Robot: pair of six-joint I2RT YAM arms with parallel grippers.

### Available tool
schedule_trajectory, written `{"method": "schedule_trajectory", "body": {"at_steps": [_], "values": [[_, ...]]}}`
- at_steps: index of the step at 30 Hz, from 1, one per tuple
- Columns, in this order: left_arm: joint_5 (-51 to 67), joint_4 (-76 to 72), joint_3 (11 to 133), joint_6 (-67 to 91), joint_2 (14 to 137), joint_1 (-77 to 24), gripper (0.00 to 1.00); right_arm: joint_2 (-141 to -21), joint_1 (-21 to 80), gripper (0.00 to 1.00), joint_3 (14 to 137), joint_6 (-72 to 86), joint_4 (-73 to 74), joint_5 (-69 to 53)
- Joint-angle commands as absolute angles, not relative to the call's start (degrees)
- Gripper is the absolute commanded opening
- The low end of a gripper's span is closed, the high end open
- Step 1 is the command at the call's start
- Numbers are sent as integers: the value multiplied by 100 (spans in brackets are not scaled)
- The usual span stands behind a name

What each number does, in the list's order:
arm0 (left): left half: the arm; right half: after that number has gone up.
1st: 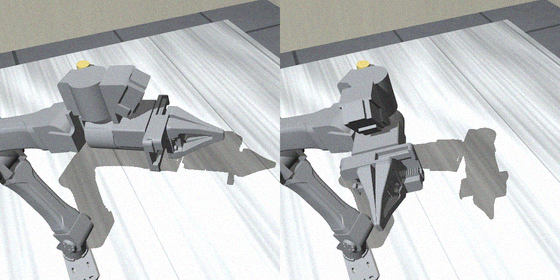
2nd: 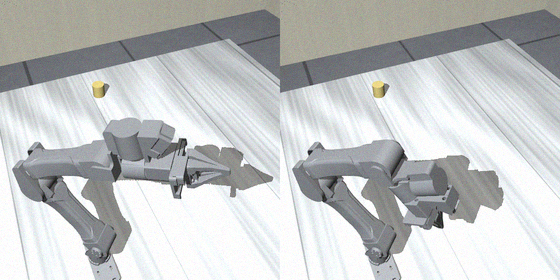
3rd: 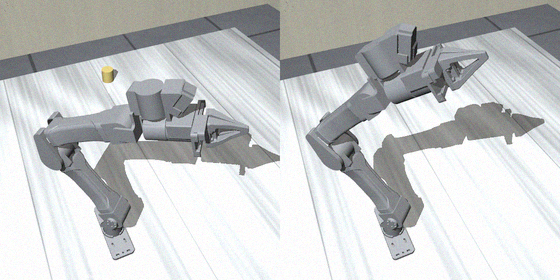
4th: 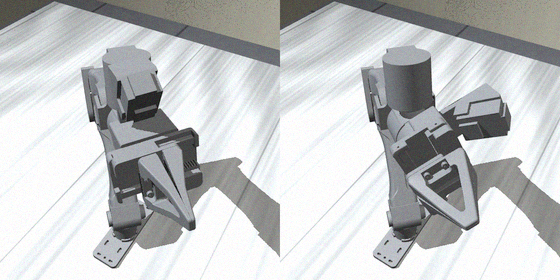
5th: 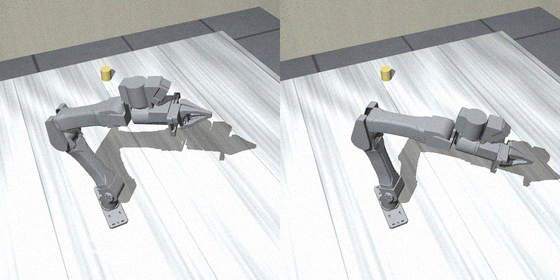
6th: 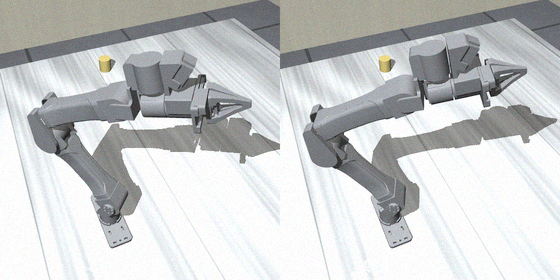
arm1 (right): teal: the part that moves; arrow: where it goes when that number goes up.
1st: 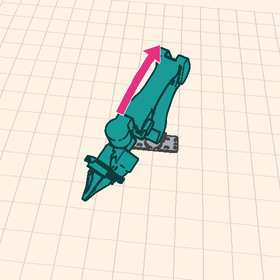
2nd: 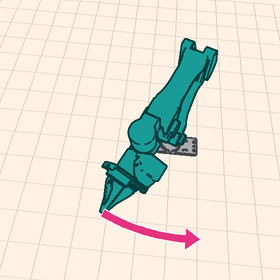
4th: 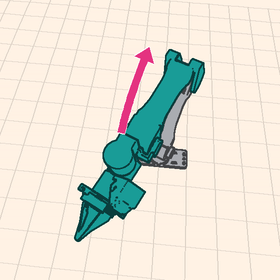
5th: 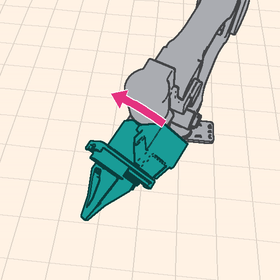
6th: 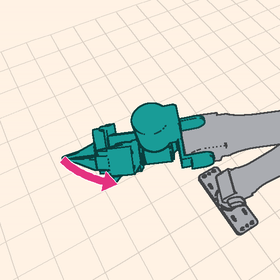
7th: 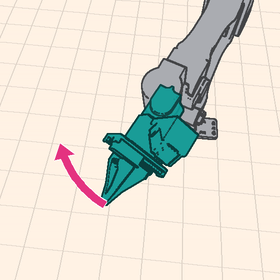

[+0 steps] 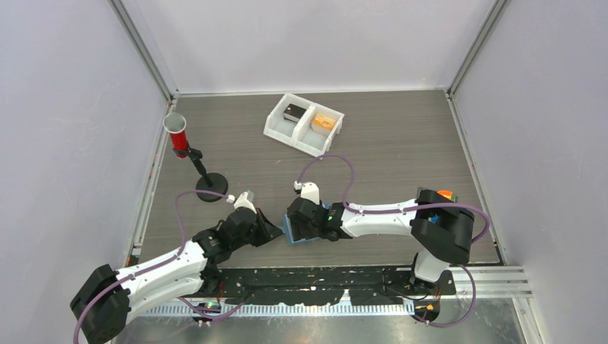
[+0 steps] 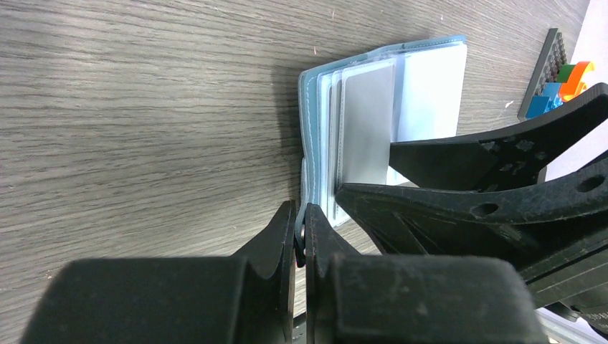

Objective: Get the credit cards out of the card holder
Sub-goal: Remove the credit card from the card holder.

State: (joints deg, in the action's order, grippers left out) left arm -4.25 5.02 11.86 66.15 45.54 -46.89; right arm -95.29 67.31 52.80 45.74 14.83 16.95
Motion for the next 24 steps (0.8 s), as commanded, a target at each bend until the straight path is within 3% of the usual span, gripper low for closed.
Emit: {"method": "schedule_trajectory", "body": {"at_steps": [1, 9, 24], "values": [[-457, 479, 1362, 6529, 4538, -4711, 0, -9302, 6706, 61, 5250, 4436, 1863, 2214], [-426, 483, 1345, 6496, 4571, -4714, 0, -9089, 6706, 60, 5254, 4333, 2178, 2644], [-206, 268, 1371, 6423, 4834, -4715, 0, -8970, 6705, 69, 5231, 4148, 2328, 2754]]}}
